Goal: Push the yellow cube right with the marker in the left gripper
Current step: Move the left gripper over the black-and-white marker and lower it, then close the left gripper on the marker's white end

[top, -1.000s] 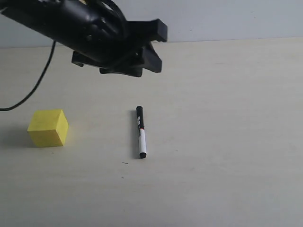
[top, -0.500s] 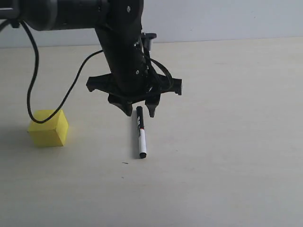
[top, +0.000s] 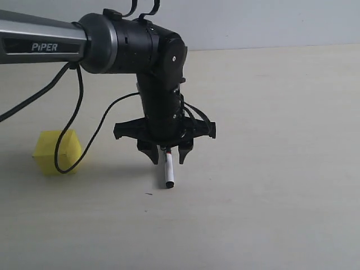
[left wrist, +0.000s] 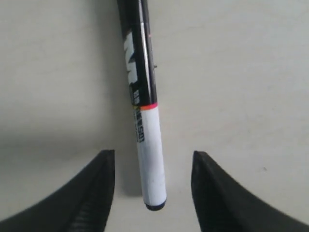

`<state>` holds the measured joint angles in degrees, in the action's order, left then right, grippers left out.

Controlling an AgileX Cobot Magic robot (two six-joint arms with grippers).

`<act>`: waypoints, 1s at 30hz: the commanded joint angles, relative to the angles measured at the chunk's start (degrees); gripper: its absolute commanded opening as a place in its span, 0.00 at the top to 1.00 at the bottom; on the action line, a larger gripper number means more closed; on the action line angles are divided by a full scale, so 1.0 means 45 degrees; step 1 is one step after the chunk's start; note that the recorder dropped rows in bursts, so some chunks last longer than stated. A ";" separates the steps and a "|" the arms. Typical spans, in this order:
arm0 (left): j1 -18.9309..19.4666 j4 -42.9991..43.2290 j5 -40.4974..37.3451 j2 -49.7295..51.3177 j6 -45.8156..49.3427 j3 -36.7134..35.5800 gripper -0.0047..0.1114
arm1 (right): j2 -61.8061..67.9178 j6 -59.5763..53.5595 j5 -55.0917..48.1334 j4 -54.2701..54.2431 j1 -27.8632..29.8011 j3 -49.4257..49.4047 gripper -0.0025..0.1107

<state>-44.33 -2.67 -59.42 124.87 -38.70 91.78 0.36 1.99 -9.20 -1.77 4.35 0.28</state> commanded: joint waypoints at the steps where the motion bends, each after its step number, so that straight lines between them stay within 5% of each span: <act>1: -0.0047 -0.0072 0.0241 0.0156 -0.0255 0.0069 0.54 | -0.0080 -0.0081 0.0099 0.0055 0.0059 -0.0063 0.98; 20: -0.0047 -0.0111 0.0441 0.0624 -0.0226 0.0069 0.57 | -0.0080 -0.0081 0.0099 0.0055 0.0059 -0.0063 0.98; 25: -0.0047 -0.0111 0.0441 0.0624 -0.0208 0.0069 0.70 | -0.0080 -0.0081 0.0099 0.0055 0.0059 -0.0063 0.98; 30: -0.0047 -0.0111 0.0441 0.0624 0.0669 0.0069 0.95 | -0.0080 -0.0081 0.0099 0.0055 0.0059 -0.0063 0.98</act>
<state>-44.33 -3.04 -57.92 127.87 -37.69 91.78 0.36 1.99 -9.20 -1.77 4.35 0.28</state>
